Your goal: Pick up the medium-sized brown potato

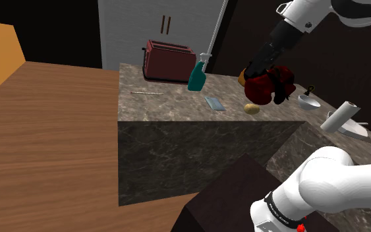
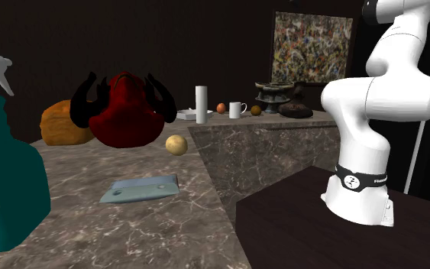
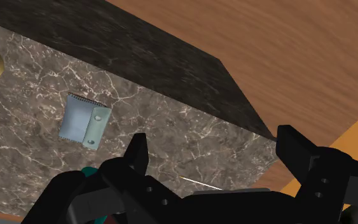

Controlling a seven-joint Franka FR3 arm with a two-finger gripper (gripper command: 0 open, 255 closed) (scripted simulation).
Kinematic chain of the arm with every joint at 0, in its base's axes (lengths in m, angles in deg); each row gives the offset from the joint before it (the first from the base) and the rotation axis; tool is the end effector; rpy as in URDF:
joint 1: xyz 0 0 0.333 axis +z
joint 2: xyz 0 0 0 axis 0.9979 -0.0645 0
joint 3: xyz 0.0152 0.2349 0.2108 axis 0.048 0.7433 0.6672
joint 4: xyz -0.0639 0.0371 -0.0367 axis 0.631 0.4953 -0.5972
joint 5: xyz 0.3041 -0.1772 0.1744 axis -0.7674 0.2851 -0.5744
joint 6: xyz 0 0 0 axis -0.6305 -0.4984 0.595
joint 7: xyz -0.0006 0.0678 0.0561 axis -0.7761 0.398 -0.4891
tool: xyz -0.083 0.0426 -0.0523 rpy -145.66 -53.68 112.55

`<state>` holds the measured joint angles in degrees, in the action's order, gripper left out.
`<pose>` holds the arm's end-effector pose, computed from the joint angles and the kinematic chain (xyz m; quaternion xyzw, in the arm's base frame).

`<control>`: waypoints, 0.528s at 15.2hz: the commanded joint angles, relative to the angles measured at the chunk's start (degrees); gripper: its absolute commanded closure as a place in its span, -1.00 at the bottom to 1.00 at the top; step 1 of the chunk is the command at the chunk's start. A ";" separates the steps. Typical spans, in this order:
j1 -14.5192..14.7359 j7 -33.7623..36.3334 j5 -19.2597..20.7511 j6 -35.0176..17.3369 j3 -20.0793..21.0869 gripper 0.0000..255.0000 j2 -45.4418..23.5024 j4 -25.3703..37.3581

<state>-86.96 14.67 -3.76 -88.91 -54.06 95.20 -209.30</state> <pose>0.3083 -0.0028 0.6446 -0.9922 -0.0392 -0.1134 0.0327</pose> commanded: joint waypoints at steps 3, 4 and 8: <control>0.13 -4.41 1.46 -1.05 -2.55 -1.00 1.57 -3.02; 0.15 -6.63 2.26 -1.59 -3.87 -1.00 2.22 -4.40; 0.05 -15.58 5.85 -3.92 -9.47 -1.00 3.88 -9.02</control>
<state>-86.93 1.37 1.23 -92.00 -62.32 98.40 -216.68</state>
